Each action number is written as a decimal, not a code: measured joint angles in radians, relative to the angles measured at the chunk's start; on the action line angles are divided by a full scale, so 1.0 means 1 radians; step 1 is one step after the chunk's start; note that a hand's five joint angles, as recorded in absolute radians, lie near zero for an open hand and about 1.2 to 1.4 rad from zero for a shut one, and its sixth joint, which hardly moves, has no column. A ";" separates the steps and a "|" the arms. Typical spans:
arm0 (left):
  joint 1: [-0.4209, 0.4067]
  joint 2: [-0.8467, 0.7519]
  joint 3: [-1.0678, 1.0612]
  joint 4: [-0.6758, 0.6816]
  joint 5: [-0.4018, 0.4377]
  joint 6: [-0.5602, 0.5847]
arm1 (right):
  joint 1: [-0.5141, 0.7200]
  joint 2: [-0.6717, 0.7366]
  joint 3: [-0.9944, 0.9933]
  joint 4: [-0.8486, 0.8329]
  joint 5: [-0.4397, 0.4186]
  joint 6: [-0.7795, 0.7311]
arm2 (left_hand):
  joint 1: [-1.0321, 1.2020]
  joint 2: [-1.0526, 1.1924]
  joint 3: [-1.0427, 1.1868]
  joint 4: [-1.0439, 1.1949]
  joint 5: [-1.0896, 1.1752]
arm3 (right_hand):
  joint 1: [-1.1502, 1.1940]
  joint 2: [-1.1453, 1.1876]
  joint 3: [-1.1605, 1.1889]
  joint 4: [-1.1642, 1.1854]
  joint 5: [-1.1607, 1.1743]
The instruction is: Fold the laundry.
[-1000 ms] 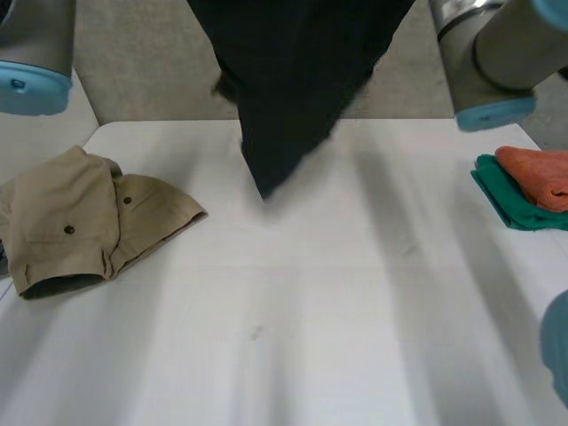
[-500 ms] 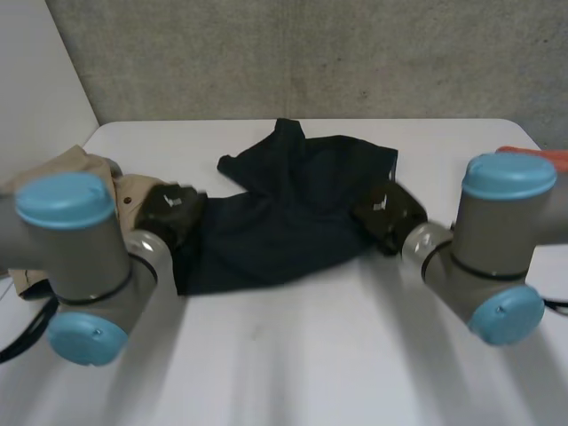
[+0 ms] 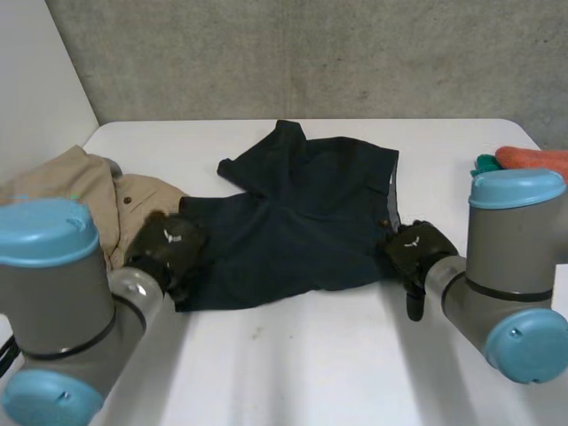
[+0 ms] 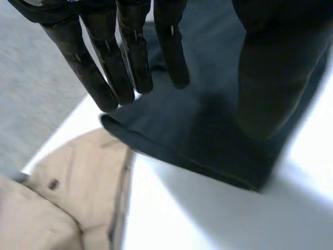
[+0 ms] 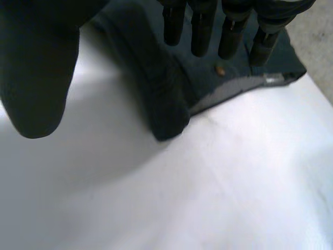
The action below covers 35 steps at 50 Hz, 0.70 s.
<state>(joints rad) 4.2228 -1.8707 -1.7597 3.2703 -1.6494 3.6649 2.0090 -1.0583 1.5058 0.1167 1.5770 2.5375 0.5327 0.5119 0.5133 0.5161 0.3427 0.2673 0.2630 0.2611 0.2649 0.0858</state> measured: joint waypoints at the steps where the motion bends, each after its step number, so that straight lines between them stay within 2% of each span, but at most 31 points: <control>1: -0.001 0.000 -0.008 -0.007 0.005 0.002 | -0.006 -0.003 0.009 -0.001 -0.002 0.003 | 0.000 0.000 0.000 0.000 0.000 | 0.026 0.031 0.034 0.026 0.036; 2: -0.003 -0.001 -0.019 -0.017 0.014 0.004 | -0.014 -0.008 0.023 -0.004 -0.005 0.006 | 0.000 0.000 0.000 0.000 0.000 | 0.064 0.069 0.074 0.068 0.077; 3: -0.004 -0.006 -0.024 -0.025 0.024 0.007 | -0.021 -0.010 0.035 -0.013 -0.010 0.010 | 0.124 0.140 0.137 0.139 0.133 | 0.172 0.169 0.179 0.161 0.176; 5: -0.003 -0.012 -0.024 -0.029 0.030 0.008 | -0.025 -0.012 0.042 -0.020 -0.013 0.012 | 0.119 0.137 0.135 0.136 0.130 | 0.248 0.249 0.254 0.249 0.263; 6: 0.002 -0.032 -0.018 -0.034 0.044 0.014 | -0.032 -0.012 0.055 -0.036 -0.022 0.015 | 0.086 0.107 0.105 0.099 0.096 | 0.316 0.363 0.362 0.357 0.363; 9: 0.015 -0.075 0.012 -0.038 0.059 0.024 | -0.035 -0.010 0.067 -0.063 -0.041 0.019 | -0.042 -0.011 -0.008 -0.019 -0.022 | 0.409 0.499 0.497 0.492 0.497; 18: 0.039 -0.189 0.122 -0.043 0.073 0.050 | -0.028 -0.001 0.075 -0.108 -0.081 0.057 | -0.101 -0.086 -0.086 -0.102 -0.107 | 0.451 0.484 0.487 0.488 0.488; 27: 0.040 -0.282 0.200 -0.003 0.071 0.126 | -0.021 0.025 0.054 -0.117 -0.077 0.082 | -0.097 -0.084 -0.085 -0.098 -0.101 | 0.506 0.520 0.521 0.517 0.520; 30: 0.041 -0.316 0.224 0.024 0.071 0.162 | -0.022 0.033 0.047 -0.123 -0.074 0.081 | 0.084 0.086 0.071 0.070 0.068 | 0.650 0.749 0.745 0.741 0.746; 33: 0.045 -0.330 0.235 0.043 0.074 0.177 | -0.026 0.036 0.042 -0.133 -0.074 0.075 | 0.600 0.591 0.575 0.579 0.563 | 0.752 0.903 0.907 0.908 0.898; 35: 0.047 -0.326 0.236 0.049 0.079 0.179 | -0.028 0.035 0.041 -0.136 -0.075 0.068 | 0.619 0.651 0.647 0.653 0.623 | 0.761 0.906 0.921 0.925 0.910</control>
<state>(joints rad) 4.2693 -2.1971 -1.5238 3.3198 -1.5708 3.8438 1.9814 -1.0236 1.5463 -0.0196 1.5016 2.6059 1.1513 1.1628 1.1605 1.1686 0.9657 1.0279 1.1689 1.1820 1.1895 0.9958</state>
